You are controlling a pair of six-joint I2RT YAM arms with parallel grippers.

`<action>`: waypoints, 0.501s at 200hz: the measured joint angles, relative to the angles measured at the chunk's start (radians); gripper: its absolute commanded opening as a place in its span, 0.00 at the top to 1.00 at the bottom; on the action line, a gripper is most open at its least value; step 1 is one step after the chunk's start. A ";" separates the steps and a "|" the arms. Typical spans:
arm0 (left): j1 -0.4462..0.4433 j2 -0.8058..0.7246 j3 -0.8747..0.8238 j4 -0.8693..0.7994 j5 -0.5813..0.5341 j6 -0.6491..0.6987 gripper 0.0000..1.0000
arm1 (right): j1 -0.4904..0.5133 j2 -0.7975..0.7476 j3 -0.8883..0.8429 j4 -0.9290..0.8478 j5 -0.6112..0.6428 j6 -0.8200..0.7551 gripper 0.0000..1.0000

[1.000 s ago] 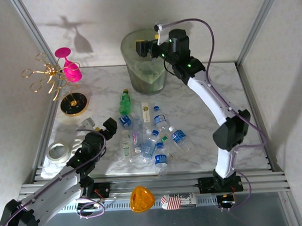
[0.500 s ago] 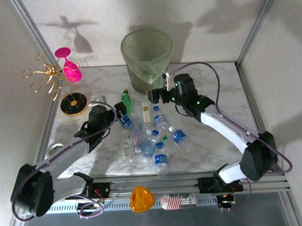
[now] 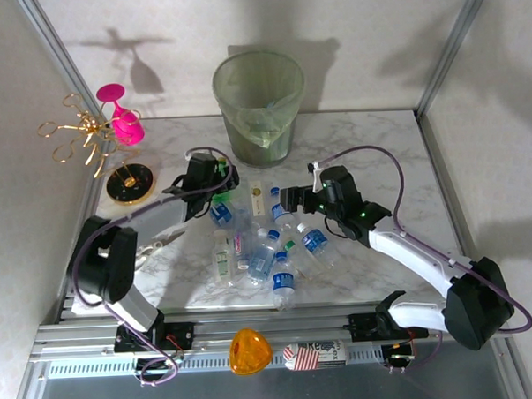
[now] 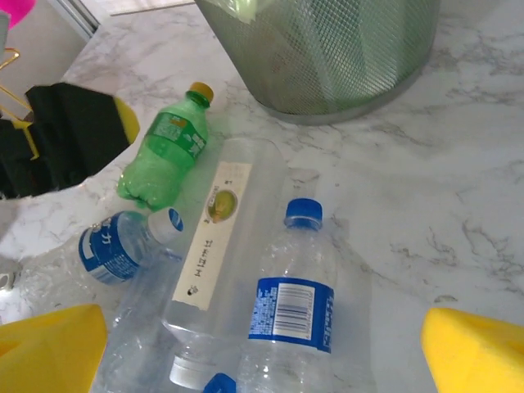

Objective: Put the plastic bottles in the bin

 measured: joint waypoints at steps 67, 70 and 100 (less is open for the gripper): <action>0.000 0.253 0.225 -0.131 -0.071 0.037 0.07 | 0.000 -0.031 -0.023 0.000 0.045 0.003 0.01; 0.000 0.262 0.232 -0.136 -0.072 0.038 0.07 | 0.000 -0.034 -0.025 0.000 0.046 0.003 0.01; 0.000 0.333 0.268 -0.173 -0.075 0.043 0.10 | 0.000 -0.055 -0.047 0.000 0.057 0.003 0.01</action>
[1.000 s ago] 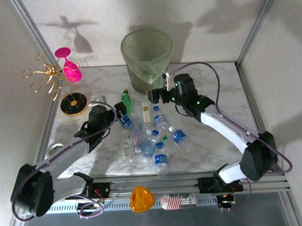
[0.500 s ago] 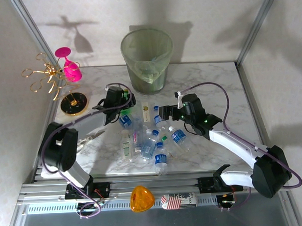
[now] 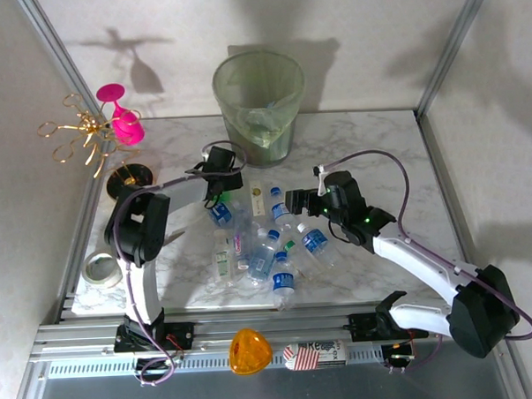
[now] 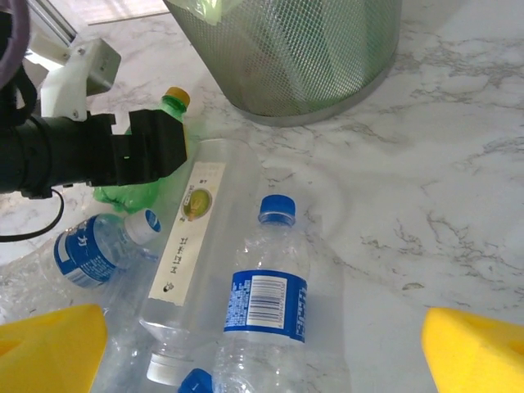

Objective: Put the plastic bottles in the bin

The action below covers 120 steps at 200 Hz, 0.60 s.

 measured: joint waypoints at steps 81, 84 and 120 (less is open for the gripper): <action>0.000 0.039 0.032 -0.034 -0.038 0.019 0.41 | 0.000 -0.012 -0.015 -0.001 0.035 -0.001 0.01; 0.000 0.039 0.032 -0.034 -0.038 0.021 0.41 | 0.000 -0.012 -0.015 -0.001 0.035 -0.001 0.01; 0.000 0.030 0.031 -0.035 -0.056 0.023 0.45 | 0.000 -0.012 -0.015 -0.001 0.036 0.000 0.01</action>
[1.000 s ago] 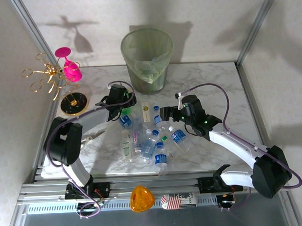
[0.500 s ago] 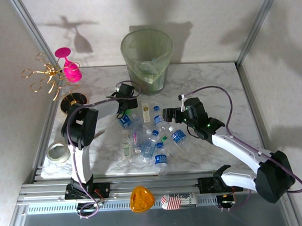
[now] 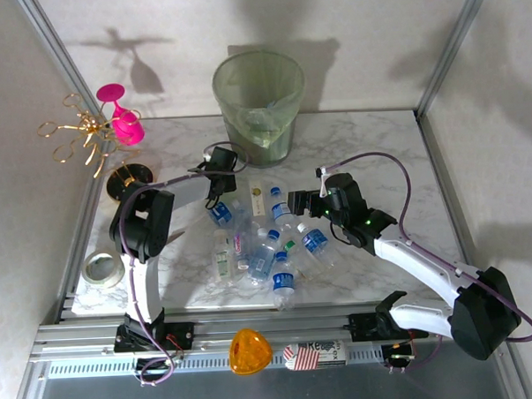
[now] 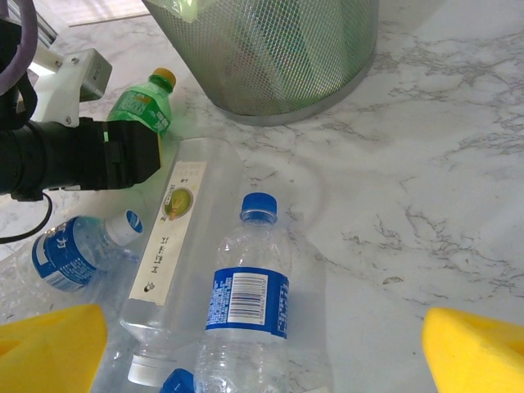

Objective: Put the plastic bottles in the bin

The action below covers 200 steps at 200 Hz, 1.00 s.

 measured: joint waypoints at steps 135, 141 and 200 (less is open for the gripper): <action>0.000 -0.670 -0.244 0.123 0.015 -0.071 0.47 | 0.000 0.000 -0.010 0.048 -0.002 -0.005 0.01; 0.000 -0.692 -0.244 0.136 0.029 -0.079 0.47 | 0.000 0.000 -0.014 0.054 -0.003 -0.005 0.01; -0.019 -0.710 -0.127 0.209 0.140 -0.134 0.47 | 0.000 -0.008 -0.042 0.074 -0.005 -0.004 0.01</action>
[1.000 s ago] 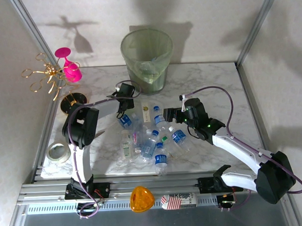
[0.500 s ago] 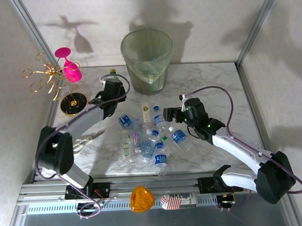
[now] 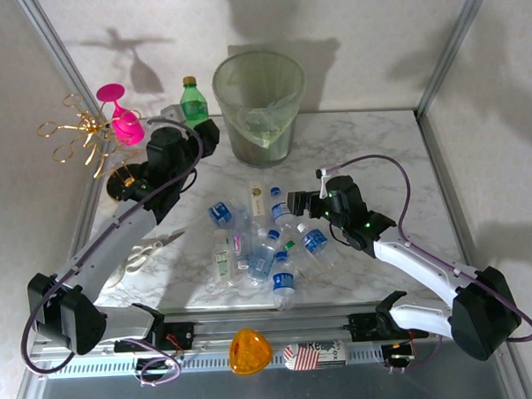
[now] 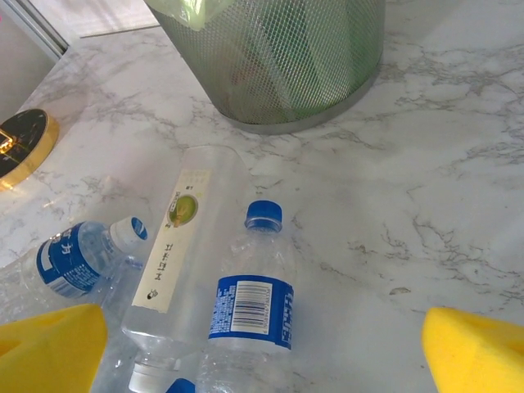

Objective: Put the plastic bottles in the bin

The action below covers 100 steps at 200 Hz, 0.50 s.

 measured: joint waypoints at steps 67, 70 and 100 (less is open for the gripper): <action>-0.109 0.331 0.440 -0.013 0.039 0.047 0.45 | 0.000 -0.084 -0.029 -0.004 0.002 0.001 0.01; -0.112 0.349 0.462 -0.016 0.039 0.048 0.45 | 0.000 -0.088 -0.031 -0.005 0.002 0.001 0.01; -0.128 0.541 0.700 -0.103 0.049 0.079 0.45 | 0.000 -0.130 -0.042 -0.010 0.009 0.005 0.01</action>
